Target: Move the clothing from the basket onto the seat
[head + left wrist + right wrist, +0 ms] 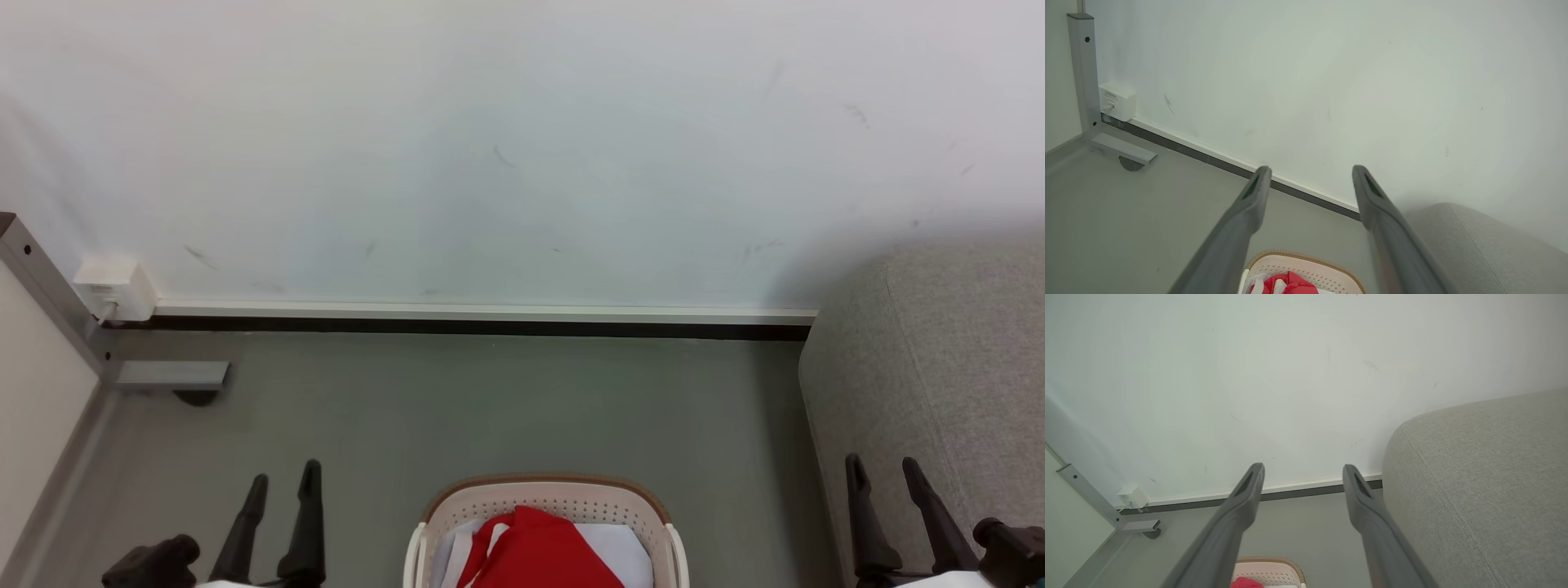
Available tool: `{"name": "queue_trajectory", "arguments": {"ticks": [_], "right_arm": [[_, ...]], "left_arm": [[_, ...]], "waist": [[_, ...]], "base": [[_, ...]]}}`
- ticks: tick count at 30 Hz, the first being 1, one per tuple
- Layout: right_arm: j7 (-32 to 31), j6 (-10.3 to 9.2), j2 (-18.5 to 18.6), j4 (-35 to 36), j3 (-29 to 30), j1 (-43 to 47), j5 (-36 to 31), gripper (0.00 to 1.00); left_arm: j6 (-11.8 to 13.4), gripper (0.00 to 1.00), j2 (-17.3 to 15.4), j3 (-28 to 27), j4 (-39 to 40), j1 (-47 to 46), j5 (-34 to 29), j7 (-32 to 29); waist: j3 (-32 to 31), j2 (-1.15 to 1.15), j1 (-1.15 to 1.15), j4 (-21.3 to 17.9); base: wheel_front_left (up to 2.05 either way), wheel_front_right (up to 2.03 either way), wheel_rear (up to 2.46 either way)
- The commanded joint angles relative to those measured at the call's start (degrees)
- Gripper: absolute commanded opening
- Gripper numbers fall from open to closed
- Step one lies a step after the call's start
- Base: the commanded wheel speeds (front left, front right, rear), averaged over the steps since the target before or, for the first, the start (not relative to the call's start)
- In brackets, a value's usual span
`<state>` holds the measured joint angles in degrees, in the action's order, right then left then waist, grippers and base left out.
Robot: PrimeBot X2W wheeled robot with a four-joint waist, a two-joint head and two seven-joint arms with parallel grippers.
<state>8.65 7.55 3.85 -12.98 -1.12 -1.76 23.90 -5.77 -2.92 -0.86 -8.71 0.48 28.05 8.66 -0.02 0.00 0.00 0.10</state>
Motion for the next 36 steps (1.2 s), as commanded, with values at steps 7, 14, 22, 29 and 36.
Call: {"name": "queue_trajectory", "arguments": {"ticks": [7,14,22,29,36], "right_arm": [[1.4,-0.07,0.2,0.3,0.9,0.6,-4.9,1.0],[2.3,-0.08,0.0,-0.4,1.6,1.3,-8.0,1.0],[3.3,-0.1,-0.1,-0.8,2.2,1.9,-11.9,1.0],[4.2,-0.1,-0.4,-0.9,2.5,2.0,-14.8,1.0],[5.0,-0.11,-0.6,-1.0,2.8,2.4,-17.6,1.0]], "left_arm": [[-0.4,1.0,-0.6,0.0,-0.3,0.9,-4.3,1.4],[-0.8,1.0,-0.8,0.2,-2.0,1.0,-7.8,2.3],[-1.1,1.0,-1.0,0.2,-2.3,1.5,-12.1,3.3],[-1.2,1.0,-1.0,0.0,-1.7,1.8,-15.6,4.2],[-1.2,1.0,-0.9,-0.1,-1.6,2.1,-18.6,5.0]], "waist": [[-0.1,0.0,0.0,0.0],[-0.1,0.0,0.0,0.1],[-0.2,0.0,0.0,0.1],[0.0,0.0,0.0,-0.1],[0.0,0.0,0.0,-0.4]], "base": [[0.0,0.0,0.0],[0.0,0.0,0.0],[0.0,0.0,0.0],[0.0,0.0,0.0],[0.0,0.0,0.0]]}}
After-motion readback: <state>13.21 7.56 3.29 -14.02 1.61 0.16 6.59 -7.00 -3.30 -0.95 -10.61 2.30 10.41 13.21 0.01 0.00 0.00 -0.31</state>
